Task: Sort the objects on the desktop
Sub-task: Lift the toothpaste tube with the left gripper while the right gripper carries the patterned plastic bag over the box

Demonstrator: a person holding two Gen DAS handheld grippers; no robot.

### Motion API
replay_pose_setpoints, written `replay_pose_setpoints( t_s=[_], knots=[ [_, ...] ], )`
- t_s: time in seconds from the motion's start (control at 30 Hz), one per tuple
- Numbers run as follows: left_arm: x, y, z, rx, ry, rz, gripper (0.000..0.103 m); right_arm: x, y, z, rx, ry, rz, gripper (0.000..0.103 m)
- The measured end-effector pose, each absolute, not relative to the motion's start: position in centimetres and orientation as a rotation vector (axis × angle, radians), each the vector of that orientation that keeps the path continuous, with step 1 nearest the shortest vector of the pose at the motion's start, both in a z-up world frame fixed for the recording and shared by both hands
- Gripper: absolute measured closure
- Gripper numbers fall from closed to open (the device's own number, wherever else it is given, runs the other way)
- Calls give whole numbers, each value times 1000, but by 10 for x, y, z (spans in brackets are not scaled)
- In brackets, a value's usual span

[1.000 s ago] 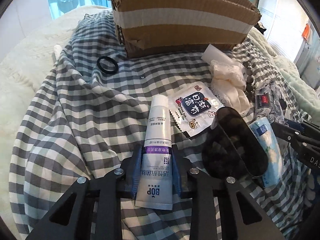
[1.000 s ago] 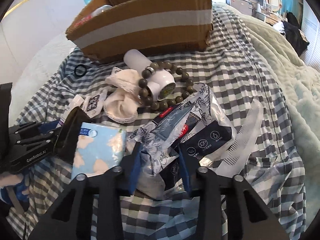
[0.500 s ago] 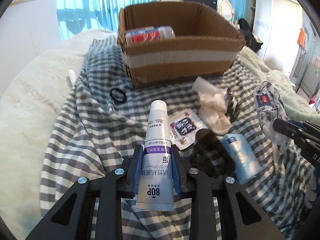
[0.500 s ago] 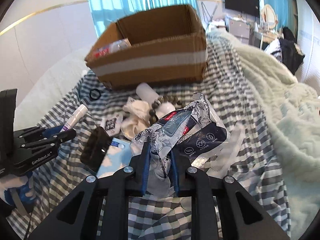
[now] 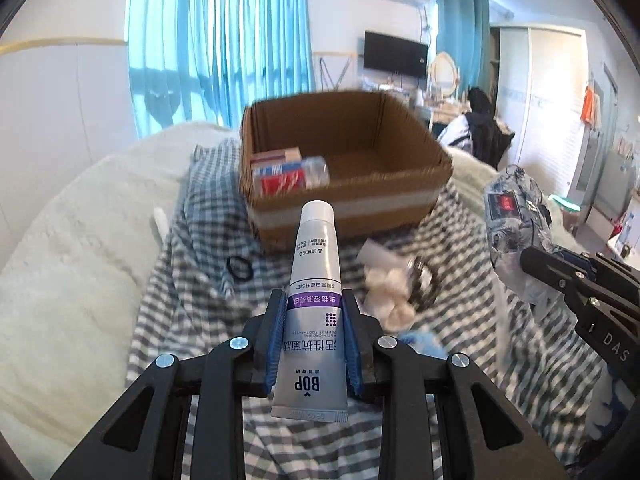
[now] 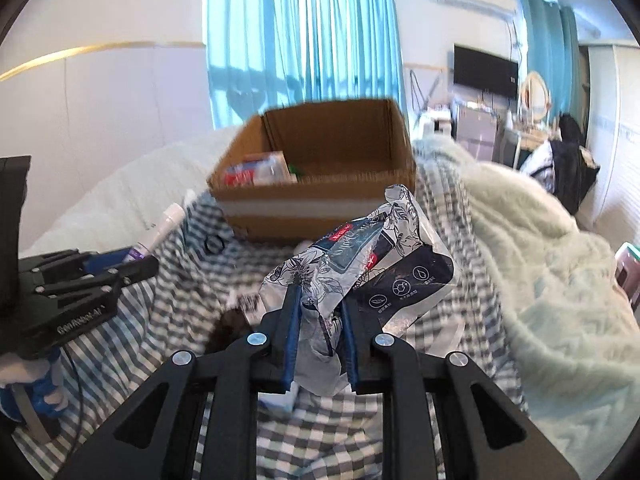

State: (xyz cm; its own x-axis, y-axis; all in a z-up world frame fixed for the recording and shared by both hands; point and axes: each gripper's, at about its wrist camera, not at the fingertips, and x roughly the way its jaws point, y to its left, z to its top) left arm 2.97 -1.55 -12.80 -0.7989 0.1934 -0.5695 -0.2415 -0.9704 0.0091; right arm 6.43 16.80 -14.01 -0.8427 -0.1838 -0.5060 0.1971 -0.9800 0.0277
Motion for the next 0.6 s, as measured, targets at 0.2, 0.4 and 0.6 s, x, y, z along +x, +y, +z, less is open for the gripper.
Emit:
replay_pose_setpoints(
  t_s=[0.2,0.4,0.6],
  knots=[
    [22,-11,-97,-758,83,2802,76,59,165,-104,628,64,-2857,85],
    [8,-7,-71,-670,79,2815,76,43,164,-79,560,77,-2859,85],
    [-10,-2,-50,-584,75,2828,76,26,164,-60,483,112,-2873,85]
  ],
)
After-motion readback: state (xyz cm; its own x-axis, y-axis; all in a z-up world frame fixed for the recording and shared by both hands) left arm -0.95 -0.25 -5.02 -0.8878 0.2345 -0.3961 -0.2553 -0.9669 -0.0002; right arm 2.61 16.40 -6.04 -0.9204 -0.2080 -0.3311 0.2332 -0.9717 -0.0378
